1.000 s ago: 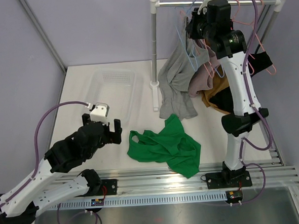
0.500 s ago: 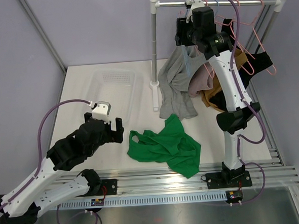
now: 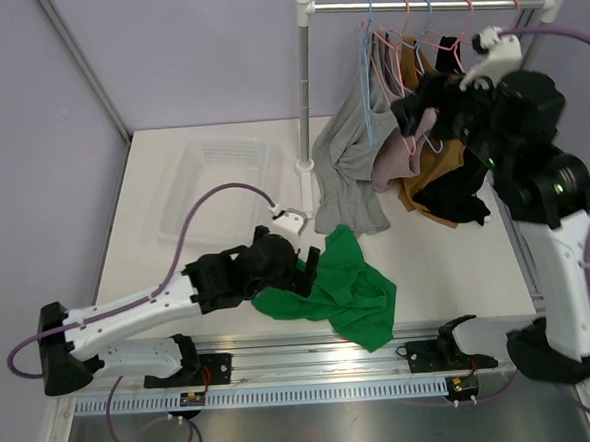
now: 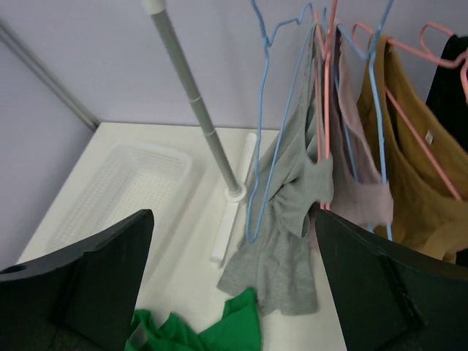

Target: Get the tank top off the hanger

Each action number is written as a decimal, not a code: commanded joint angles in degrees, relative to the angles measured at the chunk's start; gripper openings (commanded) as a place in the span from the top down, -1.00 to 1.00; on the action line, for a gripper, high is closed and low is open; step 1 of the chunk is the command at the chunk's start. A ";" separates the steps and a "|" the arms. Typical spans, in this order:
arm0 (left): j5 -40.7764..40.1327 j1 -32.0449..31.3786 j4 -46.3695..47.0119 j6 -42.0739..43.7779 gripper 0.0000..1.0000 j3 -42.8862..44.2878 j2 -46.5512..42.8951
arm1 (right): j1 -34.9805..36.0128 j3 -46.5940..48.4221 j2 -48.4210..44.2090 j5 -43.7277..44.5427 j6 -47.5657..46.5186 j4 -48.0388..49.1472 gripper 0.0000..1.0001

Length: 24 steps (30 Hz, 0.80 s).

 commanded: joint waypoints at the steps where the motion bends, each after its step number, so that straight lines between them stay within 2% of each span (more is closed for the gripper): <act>1: 3.34 -4.10 10.38 -3.69 -0.98 0.84 7.46 | 0.21 -16.34 -15.11 -7.12 5.28 5.97 -0.99; 3: 5.09 -6.38 12.94 -3.79 -0.98 1.80 11.17 | 0.21 -26.78 -24.96 -9.50 6.95 7.48 -0.99; 5: 6.06 -8.41 14.09 -4.23 -0.98 2.85 16.88 | 0.20 -32.44 -32.76 -11.34 9.50 8.80 -0.99; 6: 6.59 -8.85 14.79 -4.23 -0.98 3.29 18.90 | 0.21 -37.34 -34.98 -12.22 9.94 9.07 -0.99; 9: 6.69 -10.00 16.12 -4.75 -0.98 4.88 25.41 | 0.21 -43.78 -41.41 -16.26 11.00 8.81 -0.99; 14: 4.84 -10.18 19.36 -5.90 -0.98 4.53 32.97 | 0.20 -49.07 -48.09 -26.53 11.18 7.40 -0.99; 18: 3.61 -10.26 22.88 -7.04 -0.98 4.00 38.59 | 0.21 -49.52 -51.88 -27.87 11.44 6.26 -0.99; 20: 2.91 -10.35 23.59 -7.48 -0.81 3.83 39.92 | 0.21 -49.34 -52.84 -28.13 11.44 5.73 -0.99; 21: 2.12 -10.35 23.59 -7.57 -0.51 3.91 40.45 | 0.21 -49.08 -53.11 -28.05 11.27 5.56 -0.99; 23: 1.50 -10.35 23.68 -7.83 -0.05 4.00 41.24 | 0.21 -48.64 -53.72 -28.14 11.00 4.59 -0.99; 24: 0.54 -10.35 23.33 -7.83 0.44 4.09 41.25 | 0.21 -48.55 -53.99 -28.40 11.09 4.68 -0.99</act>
